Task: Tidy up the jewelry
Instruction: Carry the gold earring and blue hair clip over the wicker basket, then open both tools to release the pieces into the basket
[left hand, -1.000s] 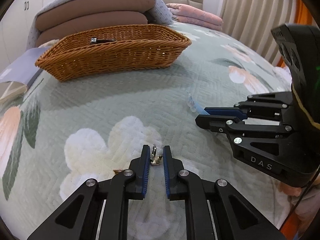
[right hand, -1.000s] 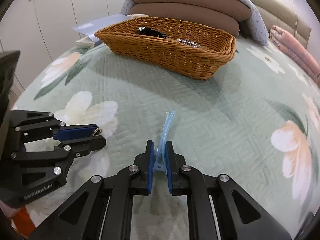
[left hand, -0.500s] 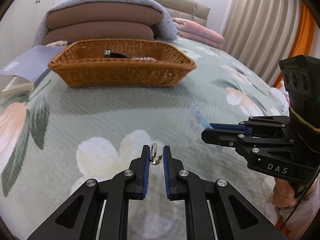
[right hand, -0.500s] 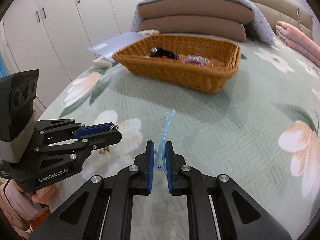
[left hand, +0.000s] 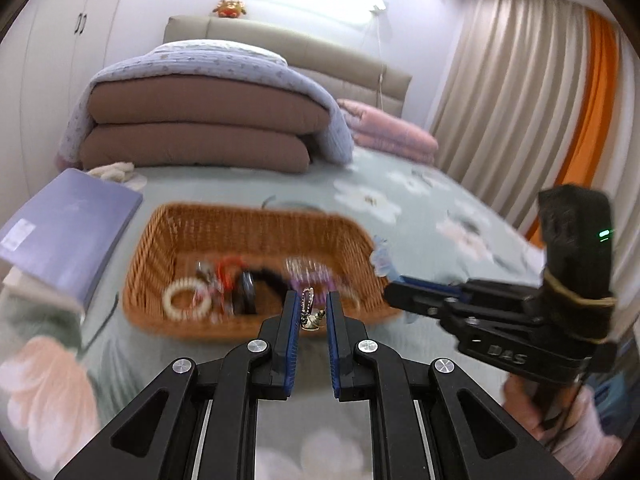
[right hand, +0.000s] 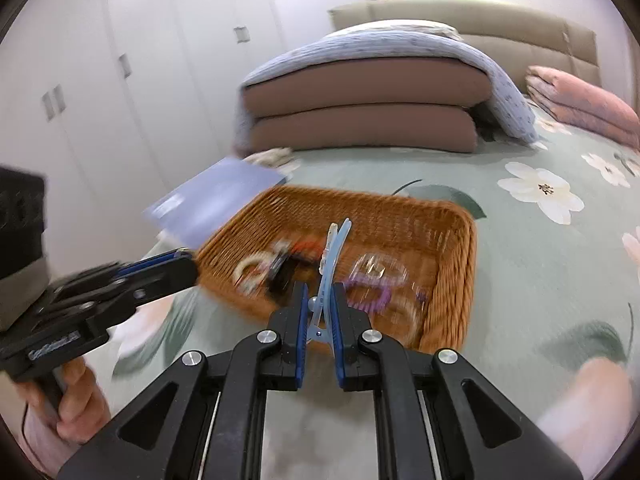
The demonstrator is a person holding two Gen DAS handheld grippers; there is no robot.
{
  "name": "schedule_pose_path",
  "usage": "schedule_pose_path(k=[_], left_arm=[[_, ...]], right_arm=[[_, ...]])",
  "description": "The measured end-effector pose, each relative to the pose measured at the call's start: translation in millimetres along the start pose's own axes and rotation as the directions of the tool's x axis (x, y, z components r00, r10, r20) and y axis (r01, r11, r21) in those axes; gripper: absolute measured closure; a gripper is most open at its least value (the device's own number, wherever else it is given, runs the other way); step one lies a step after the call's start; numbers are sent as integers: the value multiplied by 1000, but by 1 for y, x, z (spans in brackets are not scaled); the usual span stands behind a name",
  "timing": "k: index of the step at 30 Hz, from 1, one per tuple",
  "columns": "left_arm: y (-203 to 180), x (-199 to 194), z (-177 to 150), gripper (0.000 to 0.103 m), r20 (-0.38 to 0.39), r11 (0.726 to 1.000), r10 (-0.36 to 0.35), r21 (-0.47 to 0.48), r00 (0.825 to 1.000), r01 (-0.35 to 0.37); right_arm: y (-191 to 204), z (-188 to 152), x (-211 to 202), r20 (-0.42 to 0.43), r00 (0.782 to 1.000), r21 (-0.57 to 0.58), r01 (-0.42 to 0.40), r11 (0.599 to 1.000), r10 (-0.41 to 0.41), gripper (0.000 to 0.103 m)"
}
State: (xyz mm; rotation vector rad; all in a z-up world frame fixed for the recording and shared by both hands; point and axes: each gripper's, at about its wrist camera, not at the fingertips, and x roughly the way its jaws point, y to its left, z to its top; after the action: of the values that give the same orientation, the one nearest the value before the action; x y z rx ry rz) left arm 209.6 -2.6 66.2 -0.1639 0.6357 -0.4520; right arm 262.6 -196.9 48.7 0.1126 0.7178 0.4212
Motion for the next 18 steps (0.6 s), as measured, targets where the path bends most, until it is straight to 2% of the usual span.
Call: schedule_pose_path(k=[6,13,16,18], left_arm=[[26,43,31,90,37,998,52,-34,998,-50],[45,84,31,90,-11,994,98,-46,995,-99],[49,87,31,89,-12,993,102,-56,995,-102],[53,85,30,88,-3,993,98,-73,995,-98]], right_arm=[[-12,25,45,-16,999,81,35,996,-34,90],[-19,29,86,-93,991,104,103,989,-93,90],[-23,30,93,-118,989,120,107,987,-93,90],[-28,30,93,-117,991,136,82,987,-66,87]])
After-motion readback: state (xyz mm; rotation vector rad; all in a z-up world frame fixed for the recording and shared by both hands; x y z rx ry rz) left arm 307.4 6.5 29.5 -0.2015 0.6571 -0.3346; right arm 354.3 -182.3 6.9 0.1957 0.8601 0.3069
